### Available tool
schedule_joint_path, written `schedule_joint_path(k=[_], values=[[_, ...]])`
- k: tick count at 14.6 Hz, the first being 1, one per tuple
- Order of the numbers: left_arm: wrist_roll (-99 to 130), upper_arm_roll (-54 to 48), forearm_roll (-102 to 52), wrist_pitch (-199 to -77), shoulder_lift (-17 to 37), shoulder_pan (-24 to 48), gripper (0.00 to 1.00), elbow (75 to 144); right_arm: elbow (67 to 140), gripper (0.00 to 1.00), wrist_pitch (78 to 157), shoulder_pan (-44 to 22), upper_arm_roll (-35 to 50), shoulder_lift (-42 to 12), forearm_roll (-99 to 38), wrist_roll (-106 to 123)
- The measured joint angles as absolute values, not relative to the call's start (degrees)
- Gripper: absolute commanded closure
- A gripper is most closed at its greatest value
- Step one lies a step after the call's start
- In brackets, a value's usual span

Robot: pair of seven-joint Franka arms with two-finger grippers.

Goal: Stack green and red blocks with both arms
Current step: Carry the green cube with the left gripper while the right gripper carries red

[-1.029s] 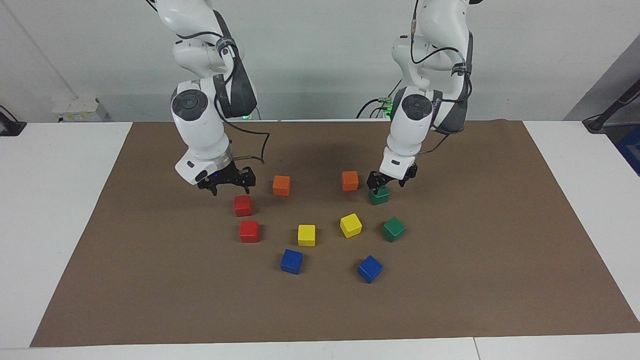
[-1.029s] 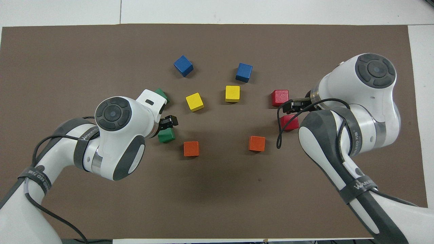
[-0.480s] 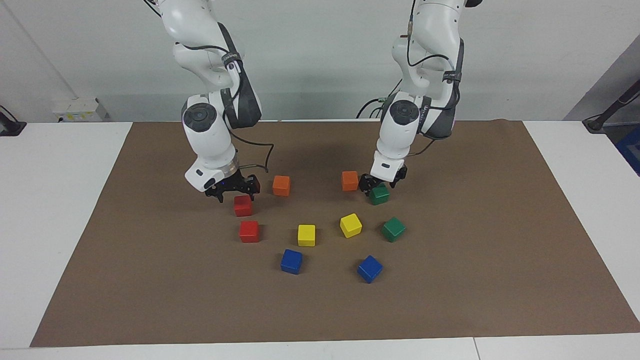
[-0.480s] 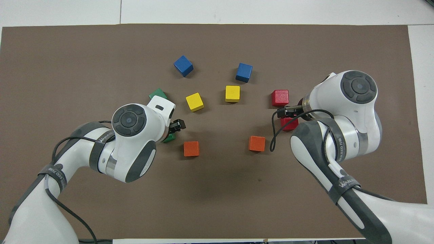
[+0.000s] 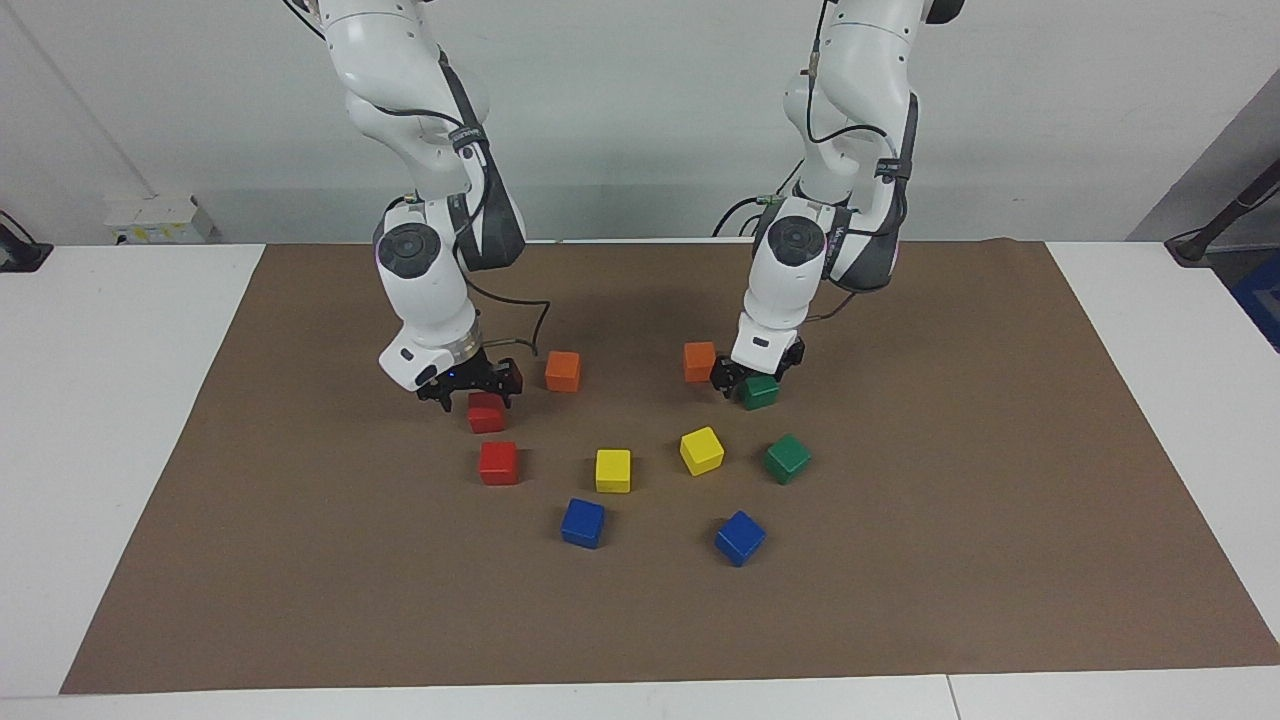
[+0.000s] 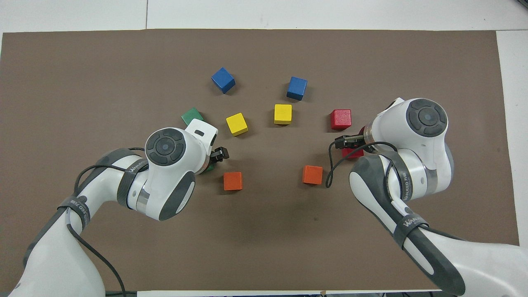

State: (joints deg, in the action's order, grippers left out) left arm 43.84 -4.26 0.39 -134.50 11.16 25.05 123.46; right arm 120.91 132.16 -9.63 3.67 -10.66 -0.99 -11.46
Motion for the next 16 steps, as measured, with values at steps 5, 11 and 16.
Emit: schedule_joint_path(k=[5,11,16], values=[[43.81,-4.23,0.39,-134.49,11.62,25.06,0.27,123.48,121.76,0.0,133.96,-10.13,3.67,-12.06,-0.99,-11.46],[42.15,-3.8,0.43,-132.14,11.53,24.91,1.0,123.85,122.24,1.0,136.76,-10.14,3.67,-13.6,-0.99,-11.46],[26.62,-2.83,0.47,-123.0,10.55,14.74,1.0,117.35,121.33,1.0,134.29,-9.94,3.47,-13.47,-0.97,-11.44]])
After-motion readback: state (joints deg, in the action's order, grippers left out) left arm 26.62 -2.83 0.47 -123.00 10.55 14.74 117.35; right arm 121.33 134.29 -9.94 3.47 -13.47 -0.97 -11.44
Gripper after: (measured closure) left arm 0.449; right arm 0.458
